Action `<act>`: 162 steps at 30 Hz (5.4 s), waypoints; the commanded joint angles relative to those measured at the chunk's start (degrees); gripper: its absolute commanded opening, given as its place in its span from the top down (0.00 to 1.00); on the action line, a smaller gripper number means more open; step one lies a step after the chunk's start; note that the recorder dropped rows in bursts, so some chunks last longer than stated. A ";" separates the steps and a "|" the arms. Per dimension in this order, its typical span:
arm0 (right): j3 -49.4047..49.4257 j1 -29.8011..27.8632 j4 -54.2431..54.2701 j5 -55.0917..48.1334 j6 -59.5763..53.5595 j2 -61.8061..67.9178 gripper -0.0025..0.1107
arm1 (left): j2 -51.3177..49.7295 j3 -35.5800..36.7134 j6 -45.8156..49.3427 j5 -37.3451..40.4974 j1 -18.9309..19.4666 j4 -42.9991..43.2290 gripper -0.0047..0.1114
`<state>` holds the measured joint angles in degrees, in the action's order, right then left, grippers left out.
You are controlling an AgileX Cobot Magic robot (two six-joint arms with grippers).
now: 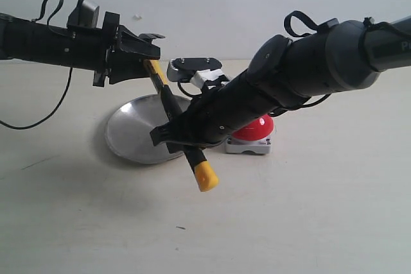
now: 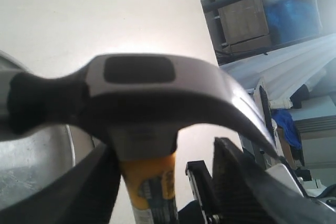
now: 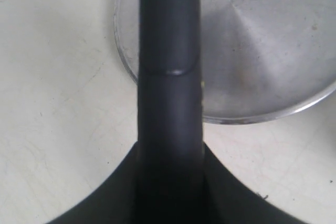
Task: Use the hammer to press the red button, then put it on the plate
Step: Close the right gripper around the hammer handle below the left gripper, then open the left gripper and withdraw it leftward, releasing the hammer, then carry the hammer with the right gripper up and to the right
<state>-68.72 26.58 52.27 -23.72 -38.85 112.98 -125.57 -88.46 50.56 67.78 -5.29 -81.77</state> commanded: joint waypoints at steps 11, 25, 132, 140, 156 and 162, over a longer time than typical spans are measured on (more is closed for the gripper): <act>-0.38 0.10 3.27 6.80 -0.55 -0.14 0.98 | 1.26 -0.17 -1.57 2.19 0.72 4.45 0.49; -0.38 0.10 3.27 9.76 -0.04 -0.14 0.98 | 2.71 -0.17 -3.02 2.19 2.34 9.57 0.50; 36.91 -6.66 -13.61 20.90 7.42 -45.14 0.98 | 112.60 80.95 21.65 -70.14 13.20 -18.17 0.96; 36.58 -19.30 -16.73 10.05 8.06 -46.28 0.98 | 113.00 80.95 21.77 -69.79 13.20 -18.17 0.96; 22.53 -19.24 -47.54 -14.95 36.50 -40.40 0.98 | 113.00 80.95 21.77 -69.79 13.20 -18.17 0.96; 19.78 -19.24 -44.63 -15.71 32.93 -36.44 0.98 | 113.00 80.95 21.77 -69.79 13.20 -18.17 0.96</act>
<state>-46.92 7.35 6.74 -42.97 -4.28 75.86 -12.96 -7.07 72.57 -1.89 7.74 -99.56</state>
